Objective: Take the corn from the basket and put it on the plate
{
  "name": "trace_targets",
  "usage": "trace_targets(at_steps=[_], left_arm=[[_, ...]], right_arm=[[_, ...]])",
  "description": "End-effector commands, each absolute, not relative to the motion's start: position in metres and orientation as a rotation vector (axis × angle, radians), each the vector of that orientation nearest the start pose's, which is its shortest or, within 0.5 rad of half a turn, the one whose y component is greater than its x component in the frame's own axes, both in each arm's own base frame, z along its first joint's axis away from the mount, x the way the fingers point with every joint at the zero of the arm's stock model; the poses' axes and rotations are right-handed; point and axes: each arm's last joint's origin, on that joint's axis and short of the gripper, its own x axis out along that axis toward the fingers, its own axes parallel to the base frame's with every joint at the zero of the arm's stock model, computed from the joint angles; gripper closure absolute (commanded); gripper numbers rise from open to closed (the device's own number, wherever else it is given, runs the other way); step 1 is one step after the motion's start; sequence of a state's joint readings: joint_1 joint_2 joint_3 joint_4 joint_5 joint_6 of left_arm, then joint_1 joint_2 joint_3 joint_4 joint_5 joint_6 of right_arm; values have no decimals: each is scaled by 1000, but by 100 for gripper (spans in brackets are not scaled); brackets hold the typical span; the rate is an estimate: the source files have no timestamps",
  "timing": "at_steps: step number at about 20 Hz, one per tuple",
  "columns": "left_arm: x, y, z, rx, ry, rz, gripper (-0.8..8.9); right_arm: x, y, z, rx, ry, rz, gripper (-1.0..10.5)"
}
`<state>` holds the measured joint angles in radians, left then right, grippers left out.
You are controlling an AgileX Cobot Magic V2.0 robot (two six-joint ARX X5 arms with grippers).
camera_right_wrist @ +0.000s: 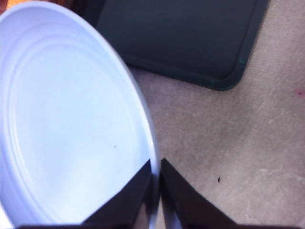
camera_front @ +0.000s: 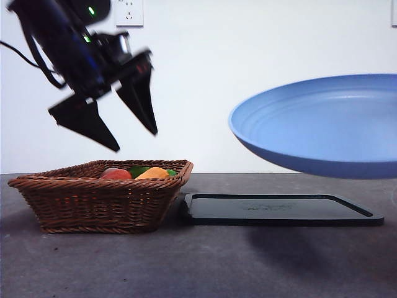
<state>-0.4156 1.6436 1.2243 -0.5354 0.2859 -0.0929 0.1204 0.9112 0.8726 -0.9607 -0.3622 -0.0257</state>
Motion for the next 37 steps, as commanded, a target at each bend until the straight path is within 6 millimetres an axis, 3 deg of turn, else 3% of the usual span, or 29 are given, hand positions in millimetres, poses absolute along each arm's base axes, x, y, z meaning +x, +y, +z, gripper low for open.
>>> trace_targets(at_steps=[1, 8, 18, 22, 25, 31, 37], left_arm=[[322, -157, 234, 14, 1013, -616, 411], [335, -166, 203, 41, 1070, -601, 411], [340, -172, 179, 54, 1123, -601, 415], [338, -172, 179, 49, 1142, -594, 550], [338, -170, 180, 47, 1156, -588, 597], [340, -164, 212, 35, 1133, -578, 609], [317, -155, 286, -11, 941, -665, 609]], right_arm=[[155, 29, 290, 111, 970, 451, 944], [155, 29, 290, 111, 974, 451, 944], [156, 29, 290, 110, 968, 452, 944], [156, 29, 290, 109, 966, 452, 944], [156, 29, 290, 109, 966, 452, 944], [158, 30, 291, 112, 951, 451, 944], [186, 34, 274, 194, 1029, 437, 944]])
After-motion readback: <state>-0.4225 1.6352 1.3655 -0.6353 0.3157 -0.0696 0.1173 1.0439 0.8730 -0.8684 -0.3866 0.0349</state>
